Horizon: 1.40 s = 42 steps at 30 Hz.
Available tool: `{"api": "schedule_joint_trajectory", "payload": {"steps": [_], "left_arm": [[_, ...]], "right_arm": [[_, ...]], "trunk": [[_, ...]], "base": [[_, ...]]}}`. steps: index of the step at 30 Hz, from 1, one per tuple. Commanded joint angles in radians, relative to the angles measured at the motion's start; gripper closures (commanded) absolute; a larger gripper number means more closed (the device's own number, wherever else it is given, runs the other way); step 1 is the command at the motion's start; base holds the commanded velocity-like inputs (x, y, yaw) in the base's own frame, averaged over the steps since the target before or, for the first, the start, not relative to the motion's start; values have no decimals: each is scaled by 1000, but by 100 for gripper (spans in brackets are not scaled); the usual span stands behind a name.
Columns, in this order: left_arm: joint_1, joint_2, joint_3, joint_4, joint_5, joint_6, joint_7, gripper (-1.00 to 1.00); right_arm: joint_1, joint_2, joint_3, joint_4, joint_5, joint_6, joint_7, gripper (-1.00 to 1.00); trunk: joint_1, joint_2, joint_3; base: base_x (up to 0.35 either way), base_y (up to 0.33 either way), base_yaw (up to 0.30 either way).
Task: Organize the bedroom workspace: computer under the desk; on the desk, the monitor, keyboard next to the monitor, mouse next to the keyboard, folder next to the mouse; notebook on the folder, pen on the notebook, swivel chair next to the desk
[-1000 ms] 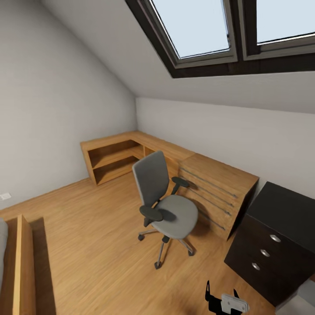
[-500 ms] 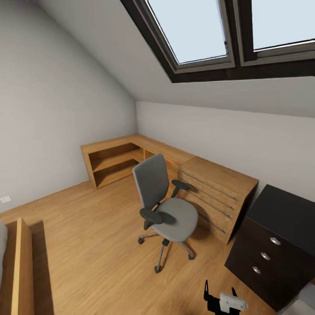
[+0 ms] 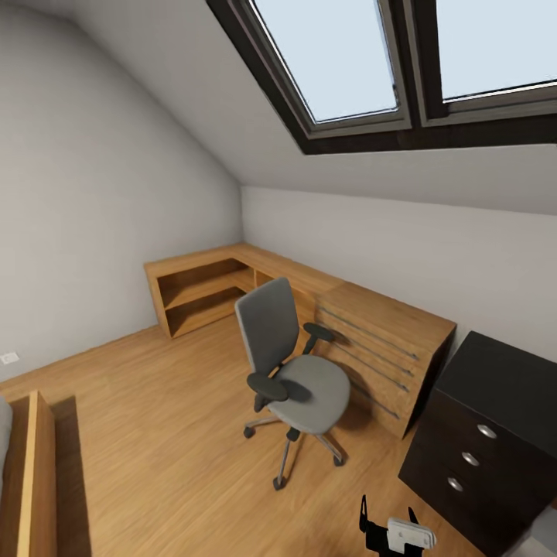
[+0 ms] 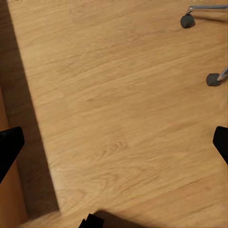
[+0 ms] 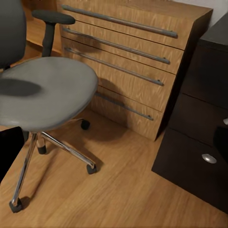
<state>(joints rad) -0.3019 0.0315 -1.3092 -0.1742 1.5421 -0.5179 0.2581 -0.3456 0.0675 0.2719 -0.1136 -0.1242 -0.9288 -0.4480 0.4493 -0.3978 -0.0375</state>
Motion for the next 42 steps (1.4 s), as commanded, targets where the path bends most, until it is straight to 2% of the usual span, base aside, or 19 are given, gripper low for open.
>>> {"api": "schedule_joint_trajectory", "payload": {"steps": [1,10,19,27,42], "left_arm": [[-1,1,-8,-4,3,-2,10,-100],[-1,3,-9,-4,3,2,10,-100],[-1,1,-39,-4,3,2,10,-100],[-1,-1,-59,-4,3,2,10,-100],[-1,-1,-64,-4,3,1,10,-100]], "right_arm": [[-1,0,9,1,-10,-4,-1,-100],[-1,0,9,13,6,-2,-1,-100],[-1,0,9,14,11,-2,-1,-100],[-1,6,10,26,16,-2,-1,-100],[-1,23,8,34,21,8,1,-100]], "trunk": [[1,-2,-1],[1,-2,14],[1,-2,28],[1,-2,39],[1,-2,42]], "base": [[7,0,0],[215,0,18],[272,0,82],[49,0,156],[3,0,149]]}}
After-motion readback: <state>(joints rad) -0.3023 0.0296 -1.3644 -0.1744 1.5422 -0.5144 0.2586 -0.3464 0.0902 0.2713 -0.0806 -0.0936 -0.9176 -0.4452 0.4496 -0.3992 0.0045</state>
